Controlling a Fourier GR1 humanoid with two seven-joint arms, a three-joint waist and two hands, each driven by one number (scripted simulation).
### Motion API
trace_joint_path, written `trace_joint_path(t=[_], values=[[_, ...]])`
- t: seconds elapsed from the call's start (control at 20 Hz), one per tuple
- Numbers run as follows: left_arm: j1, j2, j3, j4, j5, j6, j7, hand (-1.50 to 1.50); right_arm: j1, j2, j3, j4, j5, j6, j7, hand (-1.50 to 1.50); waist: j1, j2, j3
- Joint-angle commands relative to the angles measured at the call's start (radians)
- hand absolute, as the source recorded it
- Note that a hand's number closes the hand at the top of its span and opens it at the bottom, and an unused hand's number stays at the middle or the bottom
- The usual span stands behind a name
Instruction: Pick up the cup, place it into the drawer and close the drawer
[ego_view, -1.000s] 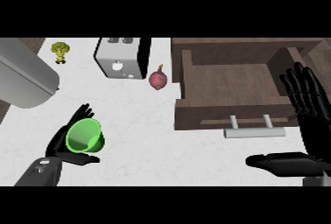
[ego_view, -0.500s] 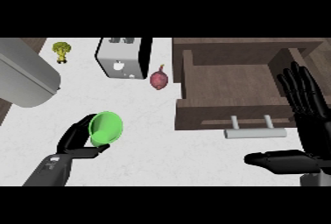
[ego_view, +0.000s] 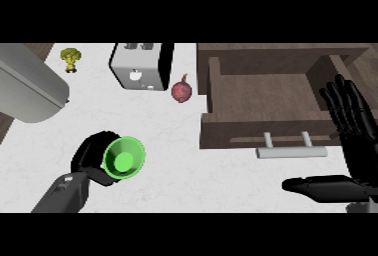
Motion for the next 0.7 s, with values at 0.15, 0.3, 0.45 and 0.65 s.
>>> trace_joint_path(t=[0.15, 0.3, 0.45, 0.65], values=[[0.029, 0.002, 0.189, -0.019, 0.164, 0.137, -0.177, 1.50, 0.017, -0.005, -0.001, -0.022, 0.006, 0.000, 0.008, -1.50, 0.010, -0.003, 0.001], [0.015, -0.039, 0.182, -0.020, 0.156, 0.147, -0.239, 1.50, -0.039, -0.025, -0.041, 0.085, -0.001, 0.011, -0.045, -1.50, 0.013, 0.002, 0.002], [0.012, -0.015, 0.176, -0.048, 0.160, 0.108, -0.234, 1.50, -0.045, -0.009, -0.047, 0.111, 0.005, -0.004, -0.068, -1.50, 0.018, -0.002, 0.003], [-0.018, -0.015, 0.164, -0.124, 0.162, 0.128, -0.226, 1.50, -0.040, -0.019, -0.029, 0.027, 0.004, -0.002, 0.006, -1.50, 0.019, -0.007, 0.003]])
